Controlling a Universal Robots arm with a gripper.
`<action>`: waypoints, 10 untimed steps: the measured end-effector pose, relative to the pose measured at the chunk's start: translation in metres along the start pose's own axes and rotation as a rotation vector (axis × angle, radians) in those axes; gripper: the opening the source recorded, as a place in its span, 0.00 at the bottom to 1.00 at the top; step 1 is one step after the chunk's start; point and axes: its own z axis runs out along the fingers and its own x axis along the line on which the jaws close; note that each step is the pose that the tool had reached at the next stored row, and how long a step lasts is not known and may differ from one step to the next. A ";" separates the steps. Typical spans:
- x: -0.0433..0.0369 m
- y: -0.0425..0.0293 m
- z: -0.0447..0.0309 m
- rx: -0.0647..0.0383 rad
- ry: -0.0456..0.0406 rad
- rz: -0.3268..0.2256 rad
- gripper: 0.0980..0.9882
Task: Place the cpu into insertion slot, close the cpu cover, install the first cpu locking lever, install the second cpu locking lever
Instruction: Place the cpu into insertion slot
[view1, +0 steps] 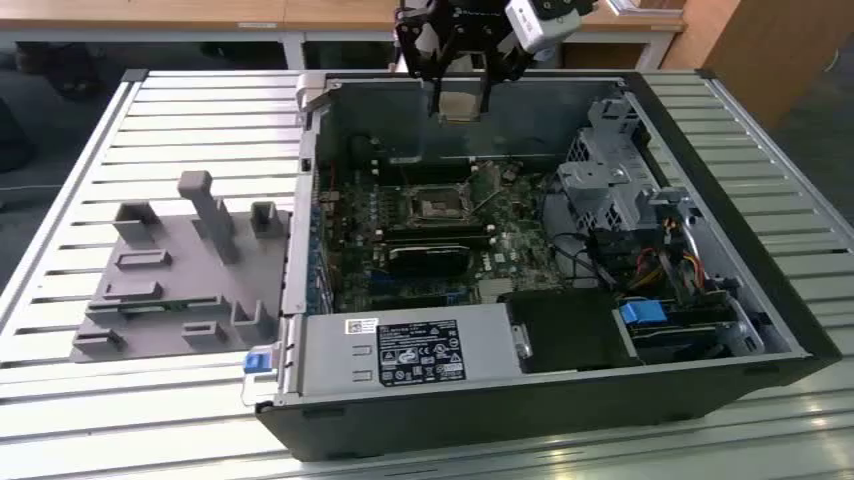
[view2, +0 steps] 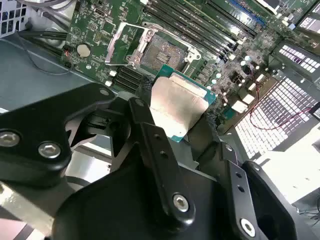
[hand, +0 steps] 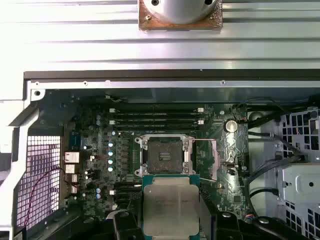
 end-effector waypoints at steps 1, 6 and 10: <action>0.0000 0.0000 0.0000 0.000 0.0000 0.000 0.50; 0.0000 0.0000 0.0000 0.000 0.0000 0.001 0.50; 0.0000 0.0000 0.0000 -0.001 -0.0026 0.030 0.50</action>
